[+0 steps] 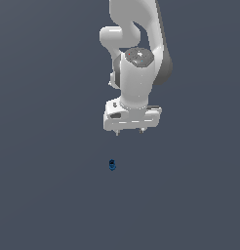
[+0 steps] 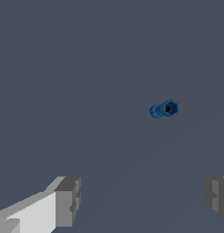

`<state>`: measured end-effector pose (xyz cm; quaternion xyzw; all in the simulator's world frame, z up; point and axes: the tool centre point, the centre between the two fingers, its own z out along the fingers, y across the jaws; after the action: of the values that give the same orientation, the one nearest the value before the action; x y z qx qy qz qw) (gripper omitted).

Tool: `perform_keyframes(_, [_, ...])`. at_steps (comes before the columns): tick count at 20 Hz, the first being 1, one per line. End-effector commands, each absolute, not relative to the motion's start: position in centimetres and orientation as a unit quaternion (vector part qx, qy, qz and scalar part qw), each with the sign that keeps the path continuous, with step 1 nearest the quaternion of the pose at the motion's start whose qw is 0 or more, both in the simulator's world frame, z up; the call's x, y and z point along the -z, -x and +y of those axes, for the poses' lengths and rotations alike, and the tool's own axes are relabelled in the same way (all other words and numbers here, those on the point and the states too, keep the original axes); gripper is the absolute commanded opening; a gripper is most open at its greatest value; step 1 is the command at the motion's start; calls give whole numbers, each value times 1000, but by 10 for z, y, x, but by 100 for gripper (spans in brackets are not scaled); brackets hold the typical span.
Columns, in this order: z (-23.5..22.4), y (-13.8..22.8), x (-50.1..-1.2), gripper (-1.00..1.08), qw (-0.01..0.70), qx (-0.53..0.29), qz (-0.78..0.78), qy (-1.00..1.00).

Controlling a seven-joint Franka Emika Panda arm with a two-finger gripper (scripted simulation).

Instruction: Pick up the object and move it to a goal position.

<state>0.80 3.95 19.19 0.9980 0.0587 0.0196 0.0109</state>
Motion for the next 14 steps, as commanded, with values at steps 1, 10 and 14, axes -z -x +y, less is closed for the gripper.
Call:
perform_keyframes(1, [41,-7,-193,100,12,-20,60,-998])
perform_keyframes(10, [32,-20,-181,100,11,-17,78,-997])
perform_keyframes(14, [22,-32,-169,100,10,-14,98,-995])
